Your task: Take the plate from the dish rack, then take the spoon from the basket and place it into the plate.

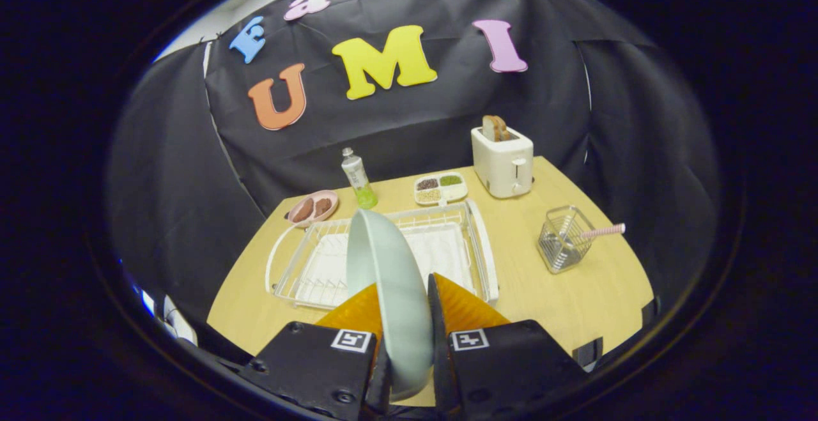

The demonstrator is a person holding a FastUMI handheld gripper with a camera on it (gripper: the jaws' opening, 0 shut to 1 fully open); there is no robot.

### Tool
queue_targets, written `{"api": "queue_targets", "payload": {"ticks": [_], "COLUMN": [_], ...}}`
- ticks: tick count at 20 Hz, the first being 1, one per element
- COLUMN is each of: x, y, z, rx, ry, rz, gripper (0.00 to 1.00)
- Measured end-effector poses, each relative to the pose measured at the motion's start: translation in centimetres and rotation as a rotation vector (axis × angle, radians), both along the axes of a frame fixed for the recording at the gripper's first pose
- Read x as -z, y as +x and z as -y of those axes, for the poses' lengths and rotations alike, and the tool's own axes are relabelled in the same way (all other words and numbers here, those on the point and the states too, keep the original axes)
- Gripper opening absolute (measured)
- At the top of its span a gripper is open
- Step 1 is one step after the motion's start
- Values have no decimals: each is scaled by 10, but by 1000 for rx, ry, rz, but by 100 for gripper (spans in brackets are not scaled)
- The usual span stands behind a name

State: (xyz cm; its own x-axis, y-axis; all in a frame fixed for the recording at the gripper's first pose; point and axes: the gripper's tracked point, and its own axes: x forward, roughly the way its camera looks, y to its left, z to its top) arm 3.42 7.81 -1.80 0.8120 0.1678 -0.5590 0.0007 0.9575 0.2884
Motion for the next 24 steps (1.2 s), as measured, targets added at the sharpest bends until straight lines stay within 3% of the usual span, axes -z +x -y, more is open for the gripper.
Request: {"api": "queue_targets", "payload": {"ticks": [3,7,16,22,24], "x": [34,88,150,159,153], "y": [-32,-50,-39,-23,-20], "z": [-1,12,18,29,32], "rx": [-33,-10,34,54,52], "ry": [94,182,452,471,463], "rz": [-32,-107,-247,-239,-212], "gripper": [32,32,35,55,58]}}
